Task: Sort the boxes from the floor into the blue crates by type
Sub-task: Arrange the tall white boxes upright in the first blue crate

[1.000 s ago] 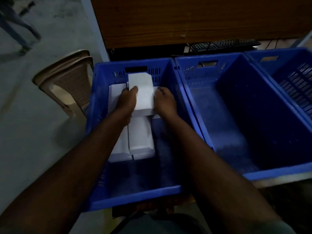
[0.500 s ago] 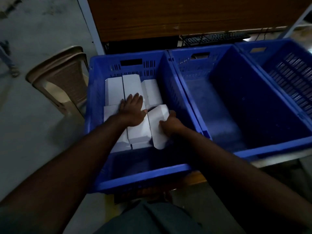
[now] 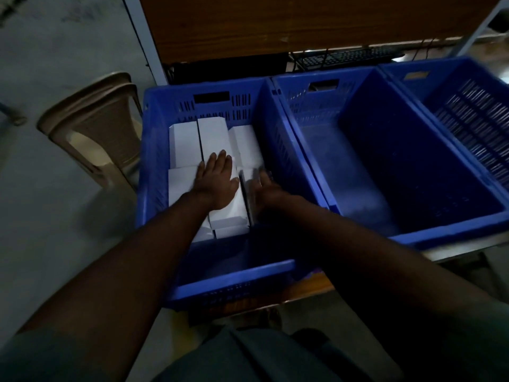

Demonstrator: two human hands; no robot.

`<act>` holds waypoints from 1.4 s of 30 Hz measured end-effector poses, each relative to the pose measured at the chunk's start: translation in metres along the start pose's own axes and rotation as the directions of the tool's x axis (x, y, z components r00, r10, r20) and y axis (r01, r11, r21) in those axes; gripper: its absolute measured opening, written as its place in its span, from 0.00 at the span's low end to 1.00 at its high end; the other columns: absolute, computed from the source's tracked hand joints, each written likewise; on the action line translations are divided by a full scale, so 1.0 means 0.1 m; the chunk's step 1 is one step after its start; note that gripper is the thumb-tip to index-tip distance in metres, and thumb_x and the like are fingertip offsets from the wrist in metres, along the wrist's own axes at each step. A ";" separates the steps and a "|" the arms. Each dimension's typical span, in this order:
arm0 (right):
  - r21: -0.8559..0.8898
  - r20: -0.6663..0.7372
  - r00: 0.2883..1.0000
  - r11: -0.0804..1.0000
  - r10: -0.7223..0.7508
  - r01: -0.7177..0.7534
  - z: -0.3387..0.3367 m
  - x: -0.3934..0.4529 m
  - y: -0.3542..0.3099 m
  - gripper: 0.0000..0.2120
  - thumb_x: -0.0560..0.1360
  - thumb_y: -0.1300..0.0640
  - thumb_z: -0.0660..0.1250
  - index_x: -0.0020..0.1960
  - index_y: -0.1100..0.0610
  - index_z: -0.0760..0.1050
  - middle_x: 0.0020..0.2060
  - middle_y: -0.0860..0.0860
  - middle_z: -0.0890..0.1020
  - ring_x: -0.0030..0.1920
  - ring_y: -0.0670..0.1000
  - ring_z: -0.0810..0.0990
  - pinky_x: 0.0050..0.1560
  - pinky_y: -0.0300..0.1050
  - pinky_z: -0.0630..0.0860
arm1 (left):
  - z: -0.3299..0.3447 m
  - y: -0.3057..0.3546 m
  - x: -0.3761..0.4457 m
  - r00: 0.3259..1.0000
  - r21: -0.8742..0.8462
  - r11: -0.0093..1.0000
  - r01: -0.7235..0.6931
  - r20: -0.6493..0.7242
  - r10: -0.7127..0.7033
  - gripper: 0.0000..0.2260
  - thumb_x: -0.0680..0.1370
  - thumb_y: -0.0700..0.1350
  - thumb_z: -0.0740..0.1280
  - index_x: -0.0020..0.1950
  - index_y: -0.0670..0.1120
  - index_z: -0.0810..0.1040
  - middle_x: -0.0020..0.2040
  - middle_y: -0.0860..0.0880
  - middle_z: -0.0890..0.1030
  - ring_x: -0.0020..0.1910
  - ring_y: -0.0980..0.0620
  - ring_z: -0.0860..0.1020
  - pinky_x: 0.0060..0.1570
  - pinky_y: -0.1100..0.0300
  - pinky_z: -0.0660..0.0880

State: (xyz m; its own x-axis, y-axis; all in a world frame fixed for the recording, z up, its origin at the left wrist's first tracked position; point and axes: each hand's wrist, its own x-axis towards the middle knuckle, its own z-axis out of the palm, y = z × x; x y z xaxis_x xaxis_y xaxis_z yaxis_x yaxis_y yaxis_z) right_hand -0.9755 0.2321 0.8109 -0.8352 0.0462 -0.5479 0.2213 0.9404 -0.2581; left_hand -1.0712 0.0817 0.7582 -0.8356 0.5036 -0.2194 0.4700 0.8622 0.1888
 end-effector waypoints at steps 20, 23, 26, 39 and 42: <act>0.022 -0.069 0.991 0.993 -0.113 0.115 -0.11 0.04 -0.06 0.47 0.77 0.56 0.72 0.83 0.55 0.44 0.82 0.58 0.49 0.80 0.64 0.53 0.78 0.57 0.58 | -0.14 0.11 -0.09 0.862 -0.099 0.995 0.003 -0.504 -0.052 0.23 0.81 0.55 0.59 0.71 0.43 0.73 0.73 0.41 0.71 0.73 0.40 0.67 0.74 0.41 0.60; 0.214 -0.507 0.857 0.951 -0.087 0.223 -0.28 -0.23 -0.10 0.25 0.77 0.57 0.67 0.73 0.58 0.71 0.68 0.57 0.78 0.66 0.57 0.78 0.65 0.51 0.76 | -0.47 0.19 -0.22 0.817 -0.289 0.955 -0.058 -0.564 -0.121 0.17 0.80 0.52 0.63 0.66 0.47 0.77 0.65 0.46 0.78 0.64 0.45 0.75 0.63 0.48 0.73; 0.302 -0.692 0.715 0.861 -0.097 0.410 -0.33 -0.43 -0.14 0.17 0.73 0.65 0.64 0.59 0.55 0.80 0.54 0.49 0.85 0.54 0.49 0.83 0.57 0.46 0.80 | -0.70 0.24 -0.46 0.777 -0.384 0.915 -0.120 -0.611 -0.154 0.12 0.79 0.48 0.64 0.60 0.50 0.80 0.59 0.51 0.82 0.57 0.52 0.79 0.54 0.53 0.78; 0.066 -0.499 0.363 0.383 -0.787 0.921 0.35 -1.41 -0.75 0.17 0.71 0.63 0.63 0.54 0.51 0.82 0.47 0.46 0.85 0.46 0.45 0.84 0.51 0.47 0.81 | -0.19 0.46 -3.01 0.177 -0.695 0.715 0.076 -0.697 -0.695 0.08 0.78 0.43 0.66 0.52 0.45 0.84 0.49 0.51 0.85 0.48 0.57 0.82 0.51 0.55 0.80; 0.101 -0.317 0.203 0.180 -0.926 0.978 0.85 -1.89 -0.87 0.13 0.74 0.66 0.64 0.55 0.56 0.81 0.46 0.46 0.84 0.45 0.42 0.83 0.48 0.38 0.79 | 0.26 0.82 -3.76 0.027 -0.743 0.647 0.172 -0.653 -0.757 0.07 0.78 0.42 0.67 0.53 0.45 0.84 0.49 0.53 0.84 0.48 0.58 0.82 0.51 0.63 0.78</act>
State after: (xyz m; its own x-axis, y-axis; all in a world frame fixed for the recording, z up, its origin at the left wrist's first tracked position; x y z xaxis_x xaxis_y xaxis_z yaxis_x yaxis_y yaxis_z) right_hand -0.7943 0.1130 0.8685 -0.5347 -0.7547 0.3801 -0.7266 0.1809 -0.6628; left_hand -0.7107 -0.0360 0.8309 -0.5637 -0.6748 0.4763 -0.0507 0.6038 0.7955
